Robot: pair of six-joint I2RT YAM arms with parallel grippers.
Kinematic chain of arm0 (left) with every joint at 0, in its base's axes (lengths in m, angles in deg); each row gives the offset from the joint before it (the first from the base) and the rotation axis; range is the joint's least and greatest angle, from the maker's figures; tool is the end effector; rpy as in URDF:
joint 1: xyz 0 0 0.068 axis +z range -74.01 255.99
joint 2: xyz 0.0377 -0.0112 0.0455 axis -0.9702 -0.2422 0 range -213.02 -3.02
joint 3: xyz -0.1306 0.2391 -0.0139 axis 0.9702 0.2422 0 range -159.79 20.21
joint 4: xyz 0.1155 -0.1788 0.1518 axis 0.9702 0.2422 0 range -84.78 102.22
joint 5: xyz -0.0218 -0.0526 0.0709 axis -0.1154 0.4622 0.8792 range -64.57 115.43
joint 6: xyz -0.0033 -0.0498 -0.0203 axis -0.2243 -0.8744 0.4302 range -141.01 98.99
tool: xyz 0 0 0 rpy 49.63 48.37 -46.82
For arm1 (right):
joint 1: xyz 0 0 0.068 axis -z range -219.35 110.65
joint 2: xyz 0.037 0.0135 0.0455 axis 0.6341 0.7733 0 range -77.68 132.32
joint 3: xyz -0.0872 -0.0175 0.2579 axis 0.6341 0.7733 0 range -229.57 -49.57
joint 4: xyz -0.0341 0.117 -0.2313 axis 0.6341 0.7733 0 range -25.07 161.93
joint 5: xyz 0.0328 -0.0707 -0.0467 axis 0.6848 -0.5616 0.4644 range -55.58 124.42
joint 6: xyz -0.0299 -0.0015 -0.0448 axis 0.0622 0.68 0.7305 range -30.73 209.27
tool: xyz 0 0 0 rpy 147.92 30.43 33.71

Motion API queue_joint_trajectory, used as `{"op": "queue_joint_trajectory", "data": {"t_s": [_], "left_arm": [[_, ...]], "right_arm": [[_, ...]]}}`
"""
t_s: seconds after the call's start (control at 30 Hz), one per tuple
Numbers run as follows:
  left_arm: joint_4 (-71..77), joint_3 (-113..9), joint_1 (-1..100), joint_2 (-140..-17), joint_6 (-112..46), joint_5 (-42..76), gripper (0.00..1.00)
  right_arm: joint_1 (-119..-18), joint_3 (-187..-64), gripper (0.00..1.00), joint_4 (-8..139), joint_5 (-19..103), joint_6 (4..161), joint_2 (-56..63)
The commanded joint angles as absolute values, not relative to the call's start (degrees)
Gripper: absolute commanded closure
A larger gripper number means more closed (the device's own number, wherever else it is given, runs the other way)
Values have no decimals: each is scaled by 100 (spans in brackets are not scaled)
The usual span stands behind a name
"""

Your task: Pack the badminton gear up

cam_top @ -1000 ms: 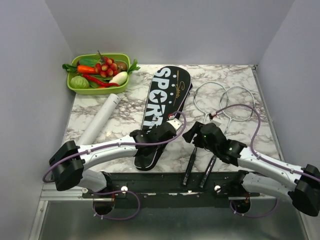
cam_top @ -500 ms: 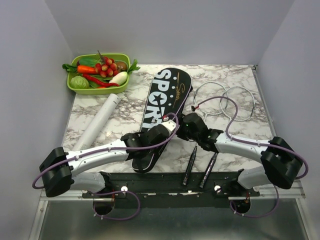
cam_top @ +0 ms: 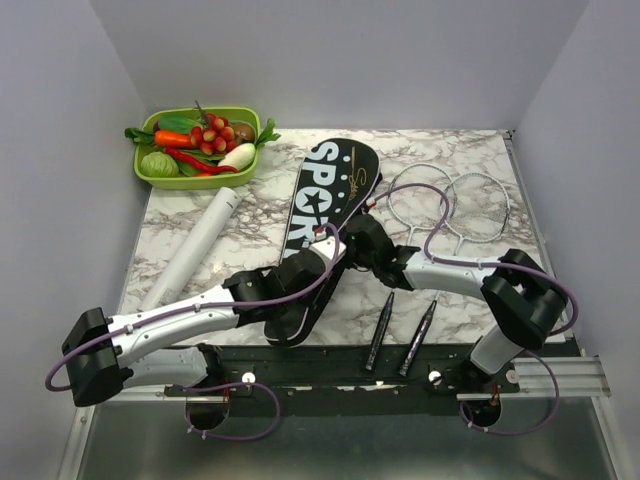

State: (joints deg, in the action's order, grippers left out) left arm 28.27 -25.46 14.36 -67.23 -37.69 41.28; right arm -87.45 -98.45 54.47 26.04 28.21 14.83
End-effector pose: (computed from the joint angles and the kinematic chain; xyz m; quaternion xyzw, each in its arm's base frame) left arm 0.1214 -0.2044 0.2584 0.2930 0.8564 -0.1589 0.3943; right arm 0.2320 0.2509 0.1919 0.1336 0.8677 0.3494 0.3274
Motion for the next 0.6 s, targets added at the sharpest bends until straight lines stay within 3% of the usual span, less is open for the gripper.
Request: {"op": "queue_joint_trajectory", "data": {"t_s": [0.0,0.13,0.17,0.2,0.3,0.37,0.4,0.57], "left_arm": [[2605,-2313,1402,-6412,-4016,4335,96],[2386,-2041,1402,-6060,-4139,4634,71],[2307,-1988,1402,-5981,-4148,4661,60],[2237,-1926,1402,-5858,-4166,4670,43],[2139,-1794,1402,-5830,-4184,4713,23],[2200,-1803,1394,-5918,-4184,4687,16],[2218,-1811,1376,-6006,-4192,4705,1],[2385,-1960,920,-6278,-4394,5475,1]], "right_arm": [[-8646,-10037,99,5253,2598,3029,1601],[-8585,-9958,99,5253,2475,3134,1495],[-8576,-9967,99,5253,2467,3161,1487],[-8576,-9993,99,5288,2458,3196,1495],[-8550,-10168,99,5428,2431,3257,1557],[-8558,-10291,99,5499,2396,3275,1574],[-8550,-10327,99,5543,2396,3293,1583],[-8549,-10660,99,5763,2431,3372,1767]]}}
